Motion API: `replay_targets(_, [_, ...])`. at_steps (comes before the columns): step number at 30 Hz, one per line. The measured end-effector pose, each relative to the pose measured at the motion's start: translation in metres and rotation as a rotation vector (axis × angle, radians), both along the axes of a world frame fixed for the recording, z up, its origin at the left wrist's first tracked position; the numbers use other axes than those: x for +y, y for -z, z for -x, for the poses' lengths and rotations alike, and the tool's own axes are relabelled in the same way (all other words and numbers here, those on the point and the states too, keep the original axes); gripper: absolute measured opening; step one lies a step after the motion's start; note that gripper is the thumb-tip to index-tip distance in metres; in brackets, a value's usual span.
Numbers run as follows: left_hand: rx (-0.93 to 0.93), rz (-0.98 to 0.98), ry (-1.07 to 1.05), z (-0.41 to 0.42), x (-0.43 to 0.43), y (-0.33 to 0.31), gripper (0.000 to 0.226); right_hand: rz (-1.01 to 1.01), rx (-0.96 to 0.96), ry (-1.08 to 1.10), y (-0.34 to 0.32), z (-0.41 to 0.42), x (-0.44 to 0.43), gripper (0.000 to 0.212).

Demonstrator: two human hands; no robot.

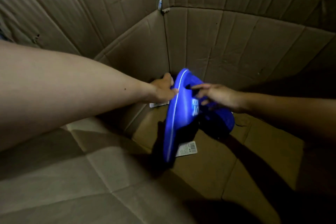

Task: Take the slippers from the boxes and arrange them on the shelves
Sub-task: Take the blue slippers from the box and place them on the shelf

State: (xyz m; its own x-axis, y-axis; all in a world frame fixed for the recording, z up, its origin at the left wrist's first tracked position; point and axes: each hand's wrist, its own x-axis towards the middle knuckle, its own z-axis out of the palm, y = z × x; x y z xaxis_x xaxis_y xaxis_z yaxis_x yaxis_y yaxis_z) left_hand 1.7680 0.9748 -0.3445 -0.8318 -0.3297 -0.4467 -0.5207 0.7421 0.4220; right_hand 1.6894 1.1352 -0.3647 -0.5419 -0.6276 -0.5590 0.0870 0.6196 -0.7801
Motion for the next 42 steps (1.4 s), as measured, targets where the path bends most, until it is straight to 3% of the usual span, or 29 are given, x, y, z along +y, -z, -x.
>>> replay_targets(2, [-0.059, 0.062, 0.066, 0.000, 0.006, 0.001, 0.033, -0.085, 0.104, -0.172, 0.008, -0.012, -0.002, 0.048])
replay_targets(4, [-0.090, 0.117, 0.099, -0.002, 0.012, 0.001, 0.051, -0.111, 0.257, -0.217, 0.016, -0.018, -0.003, 0.053])
replay_targets(7, [-0.107, 0.180, 0.136, -0.007, 0.016, 0.004, 0.067, -0.104, 0.524, -0.260, 0.015, -0.013, 0.003, 0.027])
replay_targets(9, [-0.145, 0.202, 0.147, -0.009, 0.016, 0.005, 0.075, -0.098, 0.541, -0.298, 0.013, -0.005, 0.008, 0.008])
replay_targets(10, [-0.173, 0.208, 0.163, -0.009, 0.016, 0.004, 0.077, -0.083, 0.517, -0.316, 0.012, -0.004, 0.010, 0.016])
replay_targets(12, [-0.236, 0.244, 0.224, -0.004, 0.018, -0.001, 0.074, -0.084, 0.494, -0.327, 0.009, -0.004, 0.008, 0.028])
replay_targets(15, [-0.317, 0.403, 0.377, 0.011, 0.027, -0.019, 0.051, -0.189, 0.579, -0.387, -0.002, 0.003, 0.000, 0.029])
replay_targets(21, [-0.690, 0.540, 0.637, 0.060, 0.043, -0.066, 0.028, -0.578, 0.653, -0.522, 0.002, 0.035, 0.041, 0.040])
replay_targets(26, [-0.412, 0.877, 1.002, 0.106, 0.079, -0.068, 0.042, -0.601, 0.695, -0.521, -0.002, 0.038, 0.089, 0.039])
replay_targets(30, [-0.197, 0.757, 1.248, 0.091, 0.108, 0.000, 0.060, -0.651, 0.732, -0.551, 0.000, 0.040, 0.090, 0.040])
replay_targets(32, [-0.120, 0.744, 1.260, 0.064, 0.110, 0.032, 0.060, -0.676, 0.720, -0.559, 0.003, 0.038, 0.081, 0.043])
replay_targets(35, [-0.121, 0.786, 1.296, 0.026, 0.090, 0.064, 0.055, -0.683, 0.712, -0.616, 0.011, 0.037, 0.073, 0.042])
replay_targets(39, [-0.207, 0.914, 1.561, 0.013, 0.054, 0.083, 0.047, -0.715, 0.642, -0.684, 0.024, 0.028, 0.069, 0.041])
replay_targets(42, [-0.220, 0.925, 1.385, 0.014, 0.045, 0.087, 0.047, -0.731, 0.550, -0.767, 0.035, 0.019, 0.064, 0.038])
